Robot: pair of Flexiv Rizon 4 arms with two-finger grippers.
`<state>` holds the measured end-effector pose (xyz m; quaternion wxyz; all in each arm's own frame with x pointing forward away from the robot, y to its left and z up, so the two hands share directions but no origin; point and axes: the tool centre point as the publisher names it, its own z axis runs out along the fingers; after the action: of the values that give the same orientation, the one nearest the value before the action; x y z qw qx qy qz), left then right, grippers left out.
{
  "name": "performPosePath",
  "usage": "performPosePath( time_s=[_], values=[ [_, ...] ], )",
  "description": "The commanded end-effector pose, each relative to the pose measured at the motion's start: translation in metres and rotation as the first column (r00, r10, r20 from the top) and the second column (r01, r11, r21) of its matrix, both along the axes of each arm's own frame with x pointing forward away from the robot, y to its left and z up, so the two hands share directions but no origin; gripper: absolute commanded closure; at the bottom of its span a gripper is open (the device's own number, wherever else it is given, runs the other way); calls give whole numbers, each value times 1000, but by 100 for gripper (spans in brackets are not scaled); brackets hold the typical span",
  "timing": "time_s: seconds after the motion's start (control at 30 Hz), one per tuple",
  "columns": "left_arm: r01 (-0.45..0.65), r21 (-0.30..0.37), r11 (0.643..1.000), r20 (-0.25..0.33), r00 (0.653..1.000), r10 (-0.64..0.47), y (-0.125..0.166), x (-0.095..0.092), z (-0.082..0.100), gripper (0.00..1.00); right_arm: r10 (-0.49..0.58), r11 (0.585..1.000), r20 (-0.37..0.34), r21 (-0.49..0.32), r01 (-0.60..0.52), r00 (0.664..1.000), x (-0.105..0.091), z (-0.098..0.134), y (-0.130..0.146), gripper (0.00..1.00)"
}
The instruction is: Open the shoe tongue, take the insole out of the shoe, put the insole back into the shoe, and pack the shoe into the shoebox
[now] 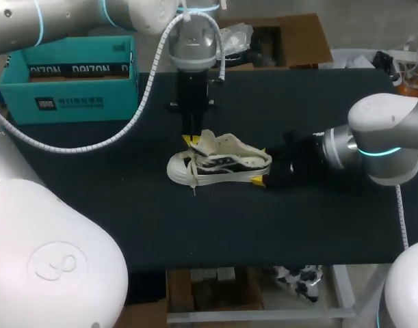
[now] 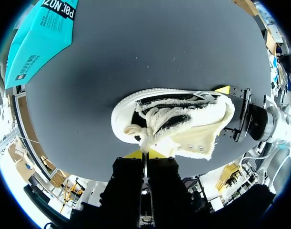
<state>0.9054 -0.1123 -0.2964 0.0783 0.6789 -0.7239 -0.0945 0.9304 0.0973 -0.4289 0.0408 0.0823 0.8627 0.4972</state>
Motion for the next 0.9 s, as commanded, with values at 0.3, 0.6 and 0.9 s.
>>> performPosePath(
  time_s=[0.3,0.6,0.9],
  values=[
    [-86,-316,945,119,984,129,24,0,-32,100,1,1000,1,2,-1,1000,-1,-5,1,100],
    [94,-382,920,261,965,10,31,-8,8,66,1,1000,1,2,-1,1000,-1,-5,1,100],
    [369,-387,845,360,904,-229,19,-1,66,100,1,1000,1,2,-1,1000,-1,-5,1,100]
  ],
)
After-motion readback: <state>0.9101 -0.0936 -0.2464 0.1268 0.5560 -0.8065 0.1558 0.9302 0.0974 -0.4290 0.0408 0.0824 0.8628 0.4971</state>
